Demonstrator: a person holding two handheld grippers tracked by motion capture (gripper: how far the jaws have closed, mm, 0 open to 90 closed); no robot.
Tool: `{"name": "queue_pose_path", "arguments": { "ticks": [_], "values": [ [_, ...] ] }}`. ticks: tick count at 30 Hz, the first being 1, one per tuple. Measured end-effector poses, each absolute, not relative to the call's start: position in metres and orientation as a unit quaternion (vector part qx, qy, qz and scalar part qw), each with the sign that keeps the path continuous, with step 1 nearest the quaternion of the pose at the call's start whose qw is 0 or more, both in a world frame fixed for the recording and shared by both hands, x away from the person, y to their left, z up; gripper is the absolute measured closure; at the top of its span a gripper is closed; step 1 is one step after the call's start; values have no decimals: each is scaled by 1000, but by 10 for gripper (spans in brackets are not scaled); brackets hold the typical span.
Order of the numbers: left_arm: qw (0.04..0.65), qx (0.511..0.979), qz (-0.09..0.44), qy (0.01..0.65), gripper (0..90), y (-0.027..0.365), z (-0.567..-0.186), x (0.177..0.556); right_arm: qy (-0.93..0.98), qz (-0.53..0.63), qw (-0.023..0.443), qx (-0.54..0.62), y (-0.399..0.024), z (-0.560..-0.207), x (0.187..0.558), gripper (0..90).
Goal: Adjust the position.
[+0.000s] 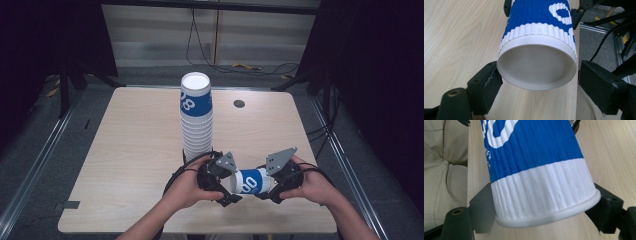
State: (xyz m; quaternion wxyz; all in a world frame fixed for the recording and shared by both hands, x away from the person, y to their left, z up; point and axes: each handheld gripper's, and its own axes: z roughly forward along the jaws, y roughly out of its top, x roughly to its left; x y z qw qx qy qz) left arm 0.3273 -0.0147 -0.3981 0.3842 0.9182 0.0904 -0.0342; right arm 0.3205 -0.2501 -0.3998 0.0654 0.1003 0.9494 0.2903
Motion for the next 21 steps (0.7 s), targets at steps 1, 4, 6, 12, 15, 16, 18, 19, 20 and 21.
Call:
{"name": "queue_pose_path", "arguments": {
  "ticks": [1, 4, 6, 12, 15, 16, 18, 19, 20, 21],
  "values": [
    [384, 918, -35, 90, 184, -15, -399, 327, 950, 289, 65, 101, -251, -400, 321, 200],
    [382, 919, -34, 91, 184, -15, -400, 327, 953, 277, 69, 97, -251, -399, 321, 200],
    [382, 919, -35, 92, 183, -16, -401, 327, 956, 270, 66, 92, -250, -398, 321, 200],
    [379, 920, -36, 94, 181, -15, -403, 327, 967, 231, 77, 80, -248, -395, 321, 200],
    [378, 920, -35, 97, 179, -16, -404, 327, 971, 214, 74, 80, -245, -394, 320, 201],
    [376, 921, -37, 94, 179, -16, -405, 327, 971, 212, 76, 76, -245, -395, 321, 201],
    [375, 921, -37, 96, 176, -17, -406, 326, 973, 204, 80, 71, -243, -394, 321, 200],
    [373, 922, -36, 94, 176, -17, -407, 327, 974, 198, 79, 71, -242, -393, 321, 201],
    [372, 922, -38, 95, 176, -17, -407, 327, 975, 193, 79, 71, -241, -392, 321, 200],
    [372, 922, -38, 98, 176, -17, -407, 326, 976, 191, 83, 67, -241, -392, 321, 200]
  ]
}}
